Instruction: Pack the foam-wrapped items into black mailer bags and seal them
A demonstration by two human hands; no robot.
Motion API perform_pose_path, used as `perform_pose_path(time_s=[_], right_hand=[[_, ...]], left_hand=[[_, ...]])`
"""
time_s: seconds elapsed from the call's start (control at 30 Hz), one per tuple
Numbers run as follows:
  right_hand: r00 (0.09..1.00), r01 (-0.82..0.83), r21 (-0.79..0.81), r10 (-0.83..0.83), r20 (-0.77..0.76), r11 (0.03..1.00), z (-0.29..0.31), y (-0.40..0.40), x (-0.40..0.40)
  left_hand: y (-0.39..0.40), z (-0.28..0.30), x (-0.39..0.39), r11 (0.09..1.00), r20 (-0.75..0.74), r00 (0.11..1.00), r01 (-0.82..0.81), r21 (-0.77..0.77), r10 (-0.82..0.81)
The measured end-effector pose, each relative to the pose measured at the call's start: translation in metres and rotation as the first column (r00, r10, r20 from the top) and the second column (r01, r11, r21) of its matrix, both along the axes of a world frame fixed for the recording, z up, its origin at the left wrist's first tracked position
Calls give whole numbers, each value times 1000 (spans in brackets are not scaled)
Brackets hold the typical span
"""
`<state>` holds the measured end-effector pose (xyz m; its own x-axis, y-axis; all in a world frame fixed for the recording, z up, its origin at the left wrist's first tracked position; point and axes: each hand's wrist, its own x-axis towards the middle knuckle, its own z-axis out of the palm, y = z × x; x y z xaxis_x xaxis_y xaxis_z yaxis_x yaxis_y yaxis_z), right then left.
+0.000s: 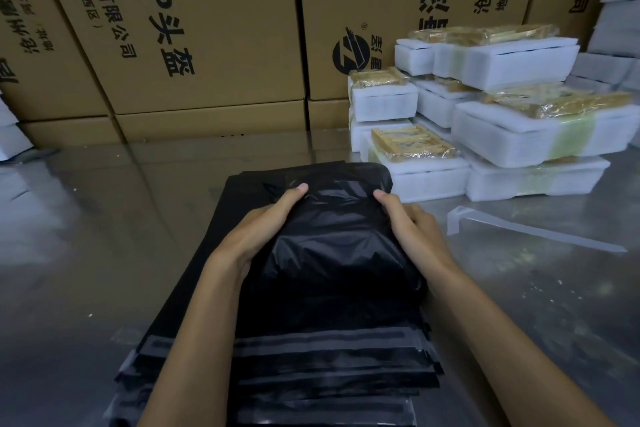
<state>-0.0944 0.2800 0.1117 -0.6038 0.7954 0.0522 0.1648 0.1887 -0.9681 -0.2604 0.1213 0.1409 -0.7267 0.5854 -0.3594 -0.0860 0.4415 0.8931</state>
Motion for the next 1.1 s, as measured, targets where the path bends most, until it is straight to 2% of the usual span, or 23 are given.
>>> perform_pose_path(time_s=[0.13,0.2,0.3,0.43,0.5,0.6,0.67,0.73,0.83,0.87,0.93,1.0,1.03,1.1], right_hand=[[982,-185,-61,181,-60,981,15,-2,-11],[948,-282,-31,274,-163,959,17,2,-19],[907,-402,-66,387,-168,913,25,4,-24],[891,-431,-370,324,-317,823,51,22,-49],[914,-386,-497,246,-324,777,62,29,-69],[927,-351,-527,208,-312,774,74,36,-105],[917,-394,-527,286,-278,753,80,31,-133],[881,-474,-485,396,-260,735,81,23,-161],[857,-515,-366,471,-207,775,72,14,-204],[875,-484,-303,456,-162,821,66,14,-215],[929,-369,-180,370,-28,912,47,19,-229],[952,-280,-47,283,120,959,19,23,-233],[961,-236,27,229,153,971,5,24,-233],[992,-116,121,108,73,986,-16,26,-232]], left_hand=[[2,1,-2,954,18,997,62,293,-70],[3,1,-3,926,45,996,52,374,-74],[6,9,-10,903,150,985,8,429,-80],[11,29,-35,826,196,977,-45,562,-80],[7,36,-45,804,272,961,-123,582,-49],[7,35,-47,772,334,942,-236,590,32],[16,33,-52,722,359,924,-339,603,134],[26,35,-67,687,363,898,-429,587,250],[30,31,-119,533,395,802,-595,602,449],[29,28,-139,506,392,792,-603,616,467],[27,23,-180,535,350,800,-591,604,487],[25,14,-215,534,359,801,-591,604,480],[26,9,-229,508,378,801,-590,628,464],[32,-4,-250,444,363,749,-635,633,554]])
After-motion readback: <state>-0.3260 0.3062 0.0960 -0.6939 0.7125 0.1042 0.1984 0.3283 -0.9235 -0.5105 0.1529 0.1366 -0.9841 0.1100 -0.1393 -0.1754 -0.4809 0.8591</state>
